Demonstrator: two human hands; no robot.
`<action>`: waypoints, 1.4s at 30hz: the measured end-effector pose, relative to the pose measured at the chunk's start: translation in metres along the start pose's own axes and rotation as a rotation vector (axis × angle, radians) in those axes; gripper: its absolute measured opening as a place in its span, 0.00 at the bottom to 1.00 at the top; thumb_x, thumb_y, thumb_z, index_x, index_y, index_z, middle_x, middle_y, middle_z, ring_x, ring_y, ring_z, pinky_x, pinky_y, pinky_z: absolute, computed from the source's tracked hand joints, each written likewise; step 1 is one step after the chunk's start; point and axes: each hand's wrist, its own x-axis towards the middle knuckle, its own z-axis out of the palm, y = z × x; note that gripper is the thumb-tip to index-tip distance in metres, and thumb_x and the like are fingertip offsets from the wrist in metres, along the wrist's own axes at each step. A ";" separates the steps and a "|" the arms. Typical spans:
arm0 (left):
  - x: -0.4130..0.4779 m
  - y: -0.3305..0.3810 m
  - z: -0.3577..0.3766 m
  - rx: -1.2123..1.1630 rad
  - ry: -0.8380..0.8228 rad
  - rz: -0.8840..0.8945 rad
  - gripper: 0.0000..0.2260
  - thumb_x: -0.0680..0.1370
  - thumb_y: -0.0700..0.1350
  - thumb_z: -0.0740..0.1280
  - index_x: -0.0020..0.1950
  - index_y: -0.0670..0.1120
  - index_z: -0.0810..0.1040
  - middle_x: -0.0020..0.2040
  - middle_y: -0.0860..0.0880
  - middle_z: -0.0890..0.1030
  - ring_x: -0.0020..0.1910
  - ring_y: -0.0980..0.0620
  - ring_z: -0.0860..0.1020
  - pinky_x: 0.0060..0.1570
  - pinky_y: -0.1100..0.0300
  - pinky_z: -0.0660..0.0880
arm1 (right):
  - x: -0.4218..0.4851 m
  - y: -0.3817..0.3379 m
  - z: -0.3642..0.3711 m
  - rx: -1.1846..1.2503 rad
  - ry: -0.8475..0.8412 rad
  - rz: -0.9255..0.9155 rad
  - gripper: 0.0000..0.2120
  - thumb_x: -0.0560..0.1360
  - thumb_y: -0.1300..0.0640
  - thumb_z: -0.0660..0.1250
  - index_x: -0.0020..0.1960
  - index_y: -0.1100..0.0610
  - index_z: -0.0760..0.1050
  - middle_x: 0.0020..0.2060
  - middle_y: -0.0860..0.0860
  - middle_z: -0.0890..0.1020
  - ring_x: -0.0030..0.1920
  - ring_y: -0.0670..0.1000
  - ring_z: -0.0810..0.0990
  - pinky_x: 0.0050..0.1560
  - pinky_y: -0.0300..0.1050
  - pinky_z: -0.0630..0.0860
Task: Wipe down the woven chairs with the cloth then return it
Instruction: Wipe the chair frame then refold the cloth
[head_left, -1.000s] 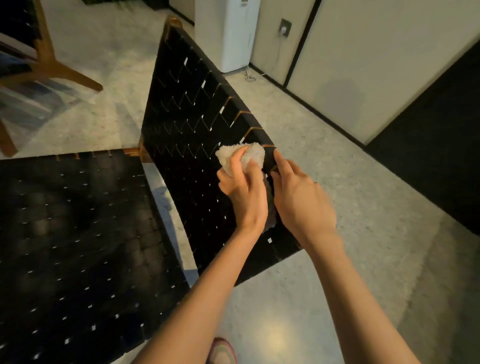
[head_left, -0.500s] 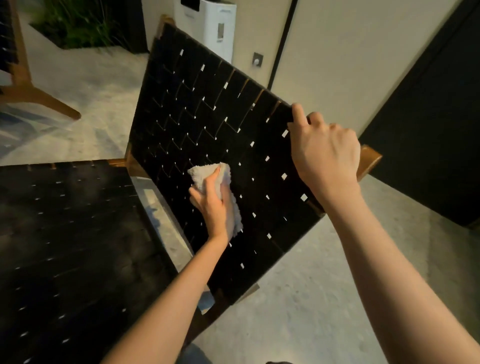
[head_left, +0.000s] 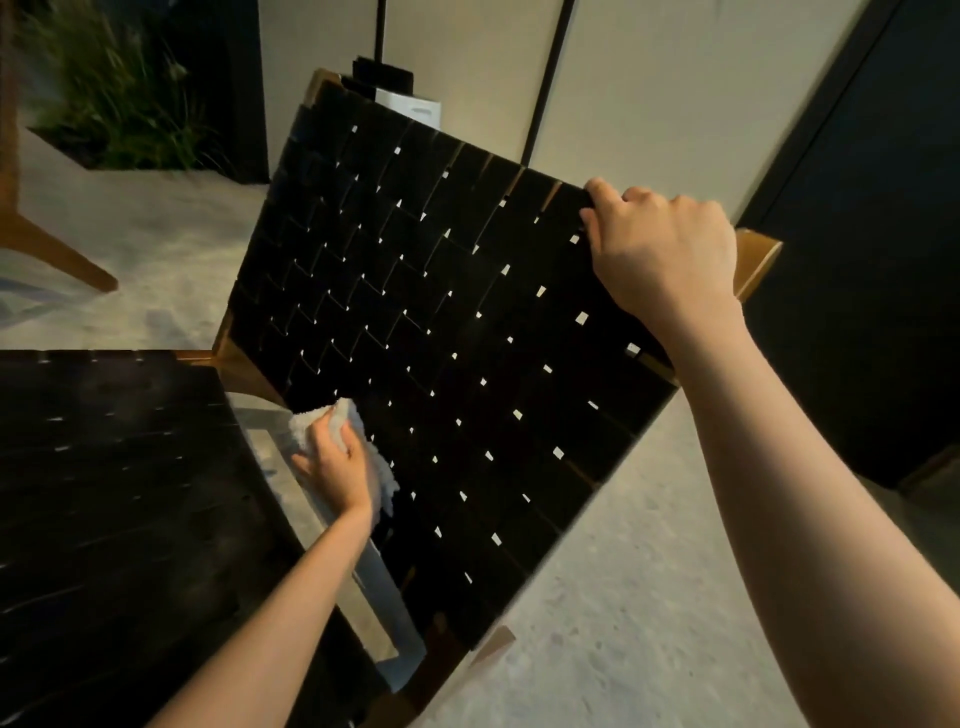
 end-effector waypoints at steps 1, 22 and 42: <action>-0.001 0.005 -0.002 -0.035 -0.006 -0.023 0.14 0.81 0.42 0.59 0.66 0.40 0.70 0.65 0.33 0.66 0.64 0.36 0.66 0.60 0.47 0.65 | 0.000 0.000 -0.001 0.010 -0.012 0.006 0.20 0.84 0.49 0.45 0.69 0.57 0.65 0.43 0.56 0.78 0.33 0.56 0.70 0.28 0.43 0.54; -0.055 0.121 0.012 -0.273 -0.181 0.241 0.22 0.78 0.52 0.64 0.70 0.46 0.68 0.59 0.41 0.69 0.58 0.44 0.71 0.48 0.71 0.72 | -0.041 -0.012 -0.009 0.080 0.023 0.096 0.20 0.82 0.55 0.55 0.72 0.56 0.65 0.67 0.58 0.72 0.65 0.61 0.72 0.64 0.54 0.64; -0.117 0.081 -0.025 -0.474 -0.239 -0.094 0.20 0.78 0.53 0.63 0.66 0.45 0.68 0.61 0.37 0.70 0.58 0.43 0.74 0.45 0.61 0.76 | -0.104 -0.015 -0.014 0.195 0.084 -0.006 0.21 0.80 0.59 0.58 0.72 0.59 0.66 0.74 0.57 0.64 0.76 0.59 0.55 0.75 0.58 0.43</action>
